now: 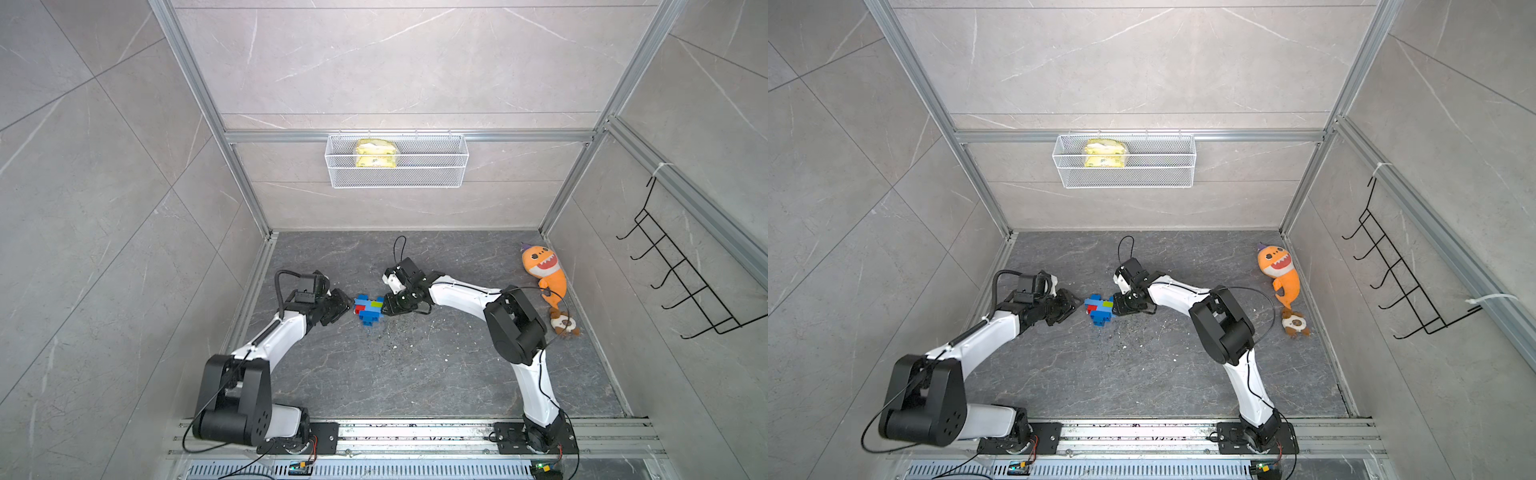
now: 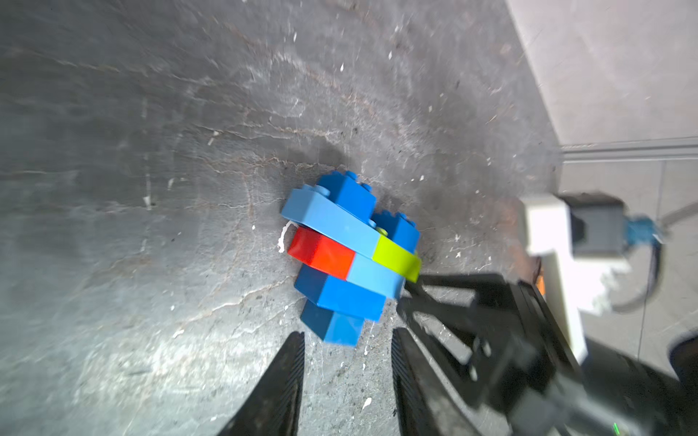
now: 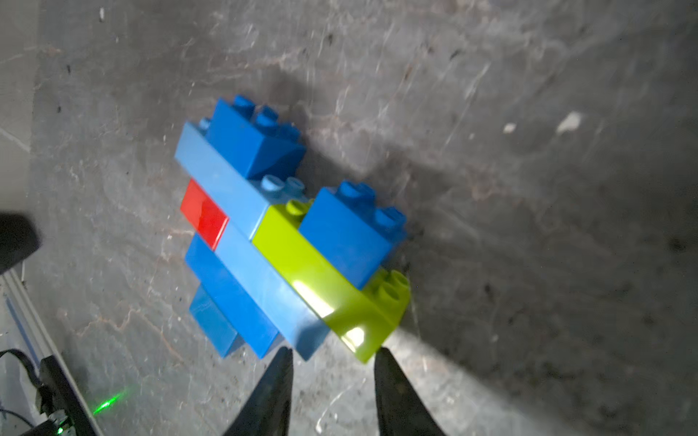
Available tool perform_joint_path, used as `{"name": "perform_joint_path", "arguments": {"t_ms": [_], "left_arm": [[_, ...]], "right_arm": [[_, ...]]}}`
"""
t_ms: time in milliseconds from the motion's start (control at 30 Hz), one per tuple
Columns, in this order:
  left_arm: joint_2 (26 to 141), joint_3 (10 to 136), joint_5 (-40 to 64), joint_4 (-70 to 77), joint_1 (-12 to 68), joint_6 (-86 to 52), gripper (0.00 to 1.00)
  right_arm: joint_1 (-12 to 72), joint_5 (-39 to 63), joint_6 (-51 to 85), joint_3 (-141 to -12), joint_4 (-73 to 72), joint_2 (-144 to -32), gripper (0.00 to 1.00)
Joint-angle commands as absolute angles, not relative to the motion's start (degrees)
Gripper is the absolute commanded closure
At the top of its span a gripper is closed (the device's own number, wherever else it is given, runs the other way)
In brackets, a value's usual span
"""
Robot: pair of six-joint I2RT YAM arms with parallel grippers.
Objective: Assemble a heart with lego
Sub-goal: Adjust the lego brick at the center of the board.
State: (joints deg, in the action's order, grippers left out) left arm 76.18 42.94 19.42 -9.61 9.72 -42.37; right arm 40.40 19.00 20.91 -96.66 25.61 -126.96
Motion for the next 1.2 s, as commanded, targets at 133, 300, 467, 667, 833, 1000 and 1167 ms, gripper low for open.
{"name": "perform_joint_path", "arguments": {"t_ms": [133, 300, 467, 667, 833, 1000, 1167], "left_arm": [[62.25, 36.92, 14.40, -12.99, 9.14, -44.97, 0.58], [58.25, 35.83, 13.12, -16.82, 8.79, -43.91, 0.58], [58.03, 34.85, 13.69, -16.69, 7.57, -42.95, 0.57], [58.67, 35.45, 12.80, -15.76, 5.28, -39.63, 0.55], [57.95, 36.67, 8.05, -14.06, 3.53, -35.71, 0.50], [56.69, 37.57, -1.19, -12.56, 2.27, -32.48, 0.30], [55.35, 36.48, -11.93, -9.34, 1.25, -30.77, 0.10]], "right_arm": [[40.86, 20.14, 18.00, -124.03, 36.54, -143.51, 0.62], [42.41, 26.74, 16.86, -151.96, 48.46, -158.29, 0.61], [43.14, 27.41, 16.09, -161.73, 53.42, -160.32, 0.60], [42.89, 20.41, 11.20, -152.51, 54.58, -147.85, 0.55], [42.85, 12.81, 8.03, -125.13, 43.49, -125.13, 0.49], [42.54, -1.14, 3.55, -95.43, 31.90, -100.77, 0.42], [37.88, -14.60, 1.78, -72.70, 26.68, -80.66, 0.34]]}}
